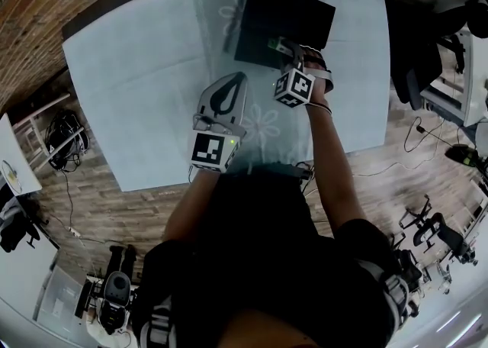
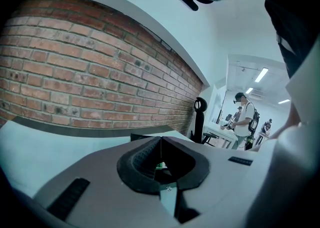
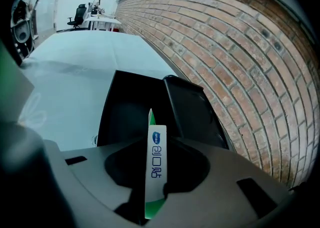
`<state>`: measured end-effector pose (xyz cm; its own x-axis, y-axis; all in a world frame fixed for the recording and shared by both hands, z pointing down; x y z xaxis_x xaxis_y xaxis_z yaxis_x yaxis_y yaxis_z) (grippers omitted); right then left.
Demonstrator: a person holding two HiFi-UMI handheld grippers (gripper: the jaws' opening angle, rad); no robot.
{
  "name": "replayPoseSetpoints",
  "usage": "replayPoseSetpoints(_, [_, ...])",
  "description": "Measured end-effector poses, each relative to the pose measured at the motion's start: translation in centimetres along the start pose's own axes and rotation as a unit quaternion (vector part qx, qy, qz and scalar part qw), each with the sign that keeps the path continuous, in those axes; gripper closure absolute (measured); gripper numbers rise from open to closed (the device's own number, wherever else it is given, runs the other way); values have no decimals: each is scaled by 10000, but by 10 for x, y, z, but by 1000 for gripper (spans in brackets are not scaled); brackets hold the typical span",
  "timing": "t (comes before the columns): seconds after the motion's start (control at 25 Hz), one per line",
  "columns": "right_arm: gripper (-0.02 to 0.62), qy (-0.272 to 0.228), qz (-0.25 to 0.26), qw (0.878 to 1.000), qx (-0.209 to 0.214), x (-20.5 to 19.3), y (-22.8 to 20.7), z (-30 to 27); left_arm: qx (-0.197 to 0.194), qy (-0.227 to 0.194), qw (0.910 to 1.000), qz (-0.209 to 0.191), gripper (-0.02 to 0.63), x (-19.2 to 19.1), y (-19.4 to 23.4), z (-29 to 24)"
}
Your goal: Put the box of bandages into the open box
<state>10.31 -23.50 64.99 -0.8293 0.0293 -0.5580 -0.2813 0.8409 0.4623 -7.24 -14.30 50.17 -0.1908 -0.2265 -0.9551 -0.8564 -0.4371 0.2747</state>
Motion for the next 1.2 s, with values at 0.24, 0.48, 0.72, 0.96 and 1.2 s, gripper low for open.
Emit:
replayPoseSetpoints(0.24, [483, -37, -183, 9998, 17, 0, -2, -1, -13, -9, 10000, 40, 568, 1, 0, 0])
replayPoseSetpoints(0.48, [453, -91, -505, 9986, 147, -1, -6, 3, -25, -37, 10000, -11, 568, 4, 1, 0])
replayPoseSetpoints(0.72, [444, -167, -752, 9968, 212, 1, -8, 11, -51, -42, 10000, -6, 568, 5, -3, 4])
replayPoseSetpoints(0.96, [434, -109, -845, 9960, 285, 3, -5, 17, -77, -71, 9999, -19, 568, 7, -7, 9])
replayPoseSetpoints(1.2, [434, -108, -948, 9950, 292, 5, 2, 26, -59, -142, 9999, -48, 568, 12, -11, 17])
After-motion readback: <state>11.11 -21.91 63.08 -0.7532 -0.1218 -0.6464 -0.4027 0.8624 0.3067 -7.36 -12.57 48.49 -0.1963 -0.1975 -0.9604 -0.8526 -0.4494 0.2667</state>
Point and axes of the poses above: the fingertips, and each gripper's own axes: z backward along the fingers, y to its left, x out of its top, the point moved 10 cm from there along z, backward along the fingers, and after that the axes turned 13 degrees about -y, right-handed, at the moved point
